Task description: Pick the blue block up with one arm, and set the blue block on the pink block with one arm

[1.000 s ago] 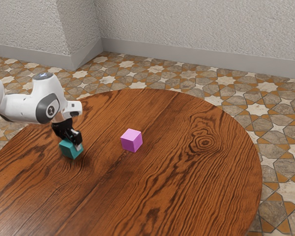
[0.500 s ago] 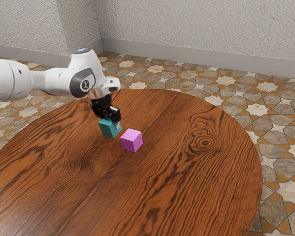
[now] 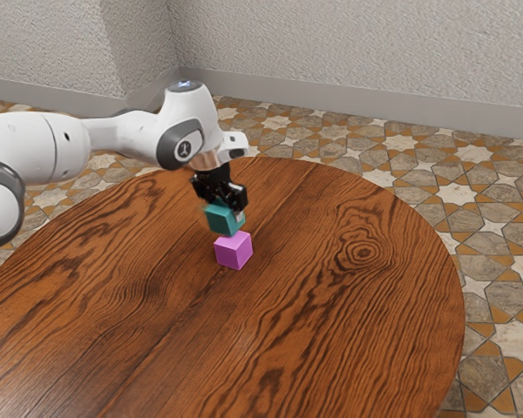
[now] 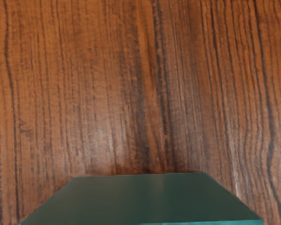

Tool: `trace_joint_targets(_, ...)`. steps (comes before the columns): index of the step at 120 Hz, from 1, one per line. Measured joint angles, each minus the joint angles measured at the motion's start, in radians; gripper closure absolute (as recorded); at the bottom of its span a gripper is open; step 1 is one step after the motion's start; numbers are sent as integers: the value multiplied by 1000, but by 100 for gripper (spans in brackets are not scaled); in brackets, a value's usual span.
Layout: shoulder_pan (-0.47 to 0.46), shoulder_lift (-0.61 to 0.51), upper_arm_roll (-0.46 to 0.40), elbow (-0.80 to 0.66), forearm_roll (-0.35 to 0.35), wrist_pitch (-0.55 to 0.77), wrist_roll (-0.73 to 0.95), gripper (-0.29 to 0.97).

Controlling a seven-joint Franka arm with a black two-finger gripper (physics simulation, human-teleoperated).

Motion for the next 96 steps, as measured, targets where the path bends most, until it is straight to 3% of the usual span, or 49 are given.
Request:
trace_joint_targets(32,-4,-72,-5,-81,10,-6,-89,28)
trace_joint_targets(60,-3,-98,-12,-82,7,-17,-133,10)
trace_joint_targets(66,-3,-158,-11,-82,-22,-42,-132,8)
trace_joint_targets(74,-15,-302,34,-90,-129,-131,-131,6)
trace_joint_targets(85,-151,-614,267,-253,-274,-255,-121,4)
trace_joint_targets(96,-246,-771,408,-300,-353,-368,-104,2)
